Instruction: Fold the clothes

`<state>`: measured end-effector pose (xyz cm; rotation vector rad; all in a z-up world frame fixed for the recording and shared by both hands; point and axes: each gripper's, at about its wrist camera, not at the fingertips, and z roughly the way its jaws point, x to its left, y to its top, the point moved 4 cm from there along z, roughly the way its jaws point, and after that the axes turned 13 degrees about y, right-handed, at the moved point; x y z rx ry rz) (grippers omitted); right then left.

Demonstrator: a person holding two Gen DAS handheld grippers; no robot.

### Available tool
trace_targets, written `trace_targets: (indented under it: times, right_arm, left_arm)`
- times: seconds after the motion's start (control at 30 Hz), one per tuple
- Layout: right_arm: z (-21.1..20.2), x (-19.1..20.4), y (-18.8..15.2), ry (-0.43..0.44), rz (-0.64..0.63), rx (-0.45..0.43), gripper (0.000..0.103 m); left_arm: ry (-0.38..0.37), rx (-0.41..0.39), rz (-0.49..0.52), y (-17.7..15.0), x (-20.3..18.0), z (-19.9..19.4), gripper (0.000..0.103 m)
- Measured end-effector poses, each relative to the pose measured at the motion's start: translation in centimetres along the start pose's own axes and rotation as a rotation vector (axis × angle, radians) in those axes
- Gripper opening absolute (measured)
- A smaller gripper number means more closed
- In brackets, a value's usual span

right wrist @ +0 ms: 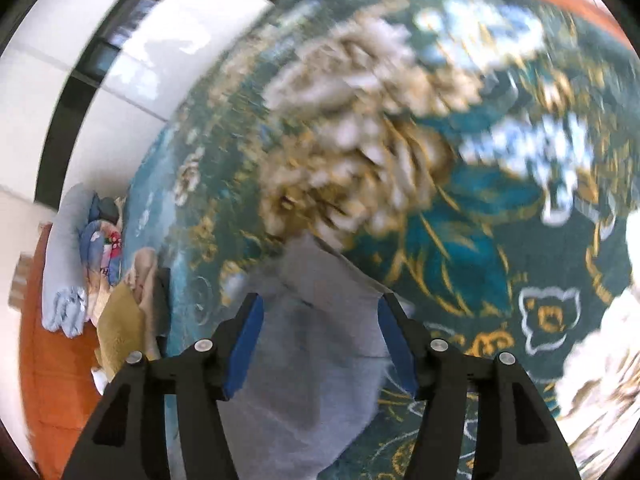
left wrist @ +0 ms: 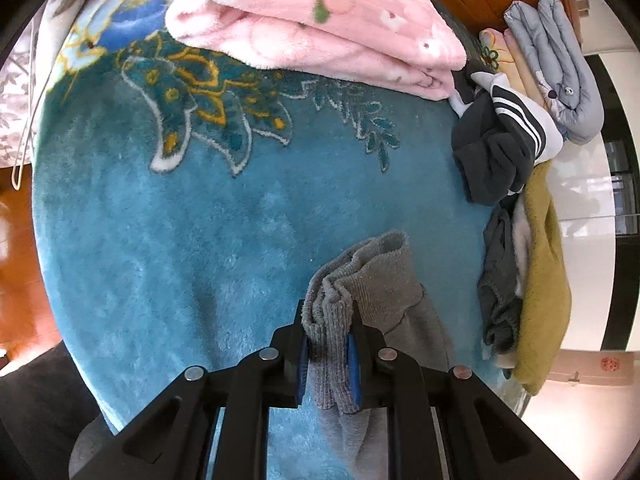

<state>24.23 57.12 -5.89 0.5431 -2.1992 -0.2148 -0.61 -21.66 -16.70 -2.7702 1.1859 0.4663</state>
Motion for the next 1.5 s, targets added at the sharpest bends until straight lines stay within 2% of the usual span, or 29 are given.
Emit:
trace_targets:
  times: [0.13,0.23,0.33,0.37,0.43,0.5,0.6,0.73,0.83,1.03,1.1,1.2,1.23,1.3,1.4,1.5]
  right_arm:
    - [1.3,5.3,-2.4,0.017,-0.201,0.045,0.061]
    - [6.1,9.7,-6.9,0.096,-0.344,0.241,0.061]
    - [12.2,13.6,-12.5,0.183,-0.358,0.47,0.061]
    - [13.9,14.6,-13.8,0.207,-0.329,0.521,0.061]
    - [16.8,16.1,-15.9,0.226,-0.25,0.587,0.061]
    - [18.8,17.6,-16.9,0.137,-0.283,0.584,0.061]
    - [20.6,21.2,-18.1,0.122,-0.541,0.595,0.061]
    - [21.6,23.7,-20.5,0.206,-0.875,0.754,0.061]
    - [22.2,23.6,-21.4,0.197,-1.061,0.825,0.061]
    - [24.2,22.3,-23.1,0.114,-1.214,0.947,0.06]
    - [24.3,21.7,-23.7,0.084,-1.251,0.97,0.052]
    - [24.2,21.2,-24.0,0.063,-1.281,0.965,0.033]
    - [24.0,21.1,-23.9,0.063,-1.283,0.958,0.021]
    - [23.7,21.1,-23.7,0.071,-1.29,0.945,0.011]
    - [22.9,21.8,-23.2,0.098,-1.31,0.923,0.006]
    - [23.0,23.1,-21.5,0.117,-1.294,0.856,0.0]
  left_arm:
    - [-0.009,0.001,-0.017,-0.2,0.2,0.0,0.017]
    - [-0.006,-0.004,-0.008,-0.3,0.2,-0.3,0.017]
    - [-0.014,-0.007,-0.008,-0.3,0.0,-0.6,0.017]
    - [-0.017,-0.008,-0.009,-0.3,0.0,-0.7,0.017]
    - [-0.024,-0.008,-0.013,-0.4,0.0,-0.9,0.017]
    - [-0.031,0.004,-0.006,-0.5,0.1,-1.0,0.017]
    - [-0.044,0.008,-0.002,-0.6,0.2,-1.1,0.017]
    - [-0.051,0.012,0.011,-0.7,0.4,-1.0,0.017]
    - [-0.051,0.014,0.012,-0.8,0.6,-0.7,0.017]
    - [-0.057,0.017,0.007,-1.0,0.7,-0.4,0.017]
    - [-0.059,0.018,0.0,-1.0,0.8,-0.3,0.017]
    - [-0.063,0.019,-0.011,-1.1,0.9,-0.3,0.017]
    - [-0.064,0.02,-0.014,-1.1,0.9,-0.3,0.017]
    - [-0.069,0.019,-0.015,-1.1,0.9,-0.3,0.017]
    - [-0.088,0.012,-0.01,-1.1,0.8,-0.7,0.017]
    - [-0.094,0.009,-0.01,-1.0,0.8,-0.7,0.017]
